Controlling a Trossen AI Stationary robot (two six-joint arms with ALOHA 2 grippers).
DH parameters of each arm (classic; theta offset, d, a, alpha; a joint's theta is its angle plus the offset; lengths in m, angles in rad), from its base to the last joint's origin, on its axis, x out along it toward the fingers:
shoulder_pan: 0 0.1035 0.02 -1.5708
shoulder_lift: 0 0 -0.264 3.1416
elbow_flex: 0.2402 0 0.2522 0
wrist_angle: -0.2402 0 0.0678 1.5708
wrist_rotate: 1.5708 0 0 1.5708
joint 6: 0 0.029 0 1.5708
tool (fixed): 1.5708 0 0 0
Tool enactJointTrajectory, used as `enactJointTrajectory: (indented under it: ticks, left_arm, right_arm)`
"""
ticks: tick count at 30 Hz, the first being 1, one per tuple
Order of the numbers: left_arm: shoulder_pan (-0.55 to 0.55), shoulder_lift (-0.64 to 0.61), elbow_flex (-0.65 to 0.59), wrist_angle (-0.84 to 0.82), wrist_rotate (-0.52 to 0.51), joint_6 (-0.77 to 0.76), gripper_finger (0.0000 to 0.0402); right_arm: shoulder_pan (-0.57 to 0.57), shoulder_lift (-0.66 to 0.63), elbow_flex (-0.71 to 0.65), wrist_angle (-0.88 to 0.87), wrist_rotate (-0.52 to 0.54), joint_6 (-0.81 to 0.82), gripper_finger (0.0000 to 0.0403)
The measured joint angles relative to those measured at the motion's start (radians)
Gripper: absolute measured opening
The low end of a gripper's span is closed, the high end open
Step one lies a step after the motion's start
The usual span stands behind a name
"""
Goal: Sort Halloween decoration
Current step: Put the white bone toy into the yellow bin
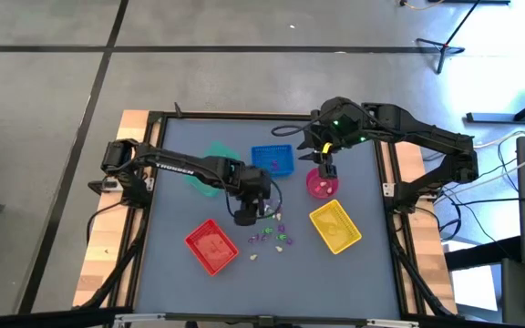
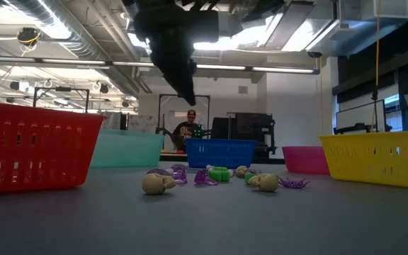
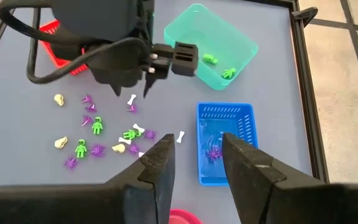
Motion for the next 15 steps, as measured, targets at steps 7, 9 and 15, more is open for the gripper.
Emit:
enactJointTrajectory:
  ticks: [7, 9, 15]
  left_arm:
    - [-0.046, 0.010, -0.033, -0.014, 0.000, -0.016, 0.0187]
    - [-0.055, 0.012, -0.058, -0.004, -0.005, -0.022, 0.0187]
    - [-0.062, 0.013, -0.148, 0.075, -0.008, -0.051, 0.0187]
  right_arm:
    - [0.000, 0.000, -0.074, 0.023, -0.003, 0.011, 0.0131]
    - [0.000, 0.000, -0.133, 0.042, -0.003, 0.024, 0.0131]
    - [0.000, 0.001, -0.336, 0.218, -0.005, 0.028, 0.0131]
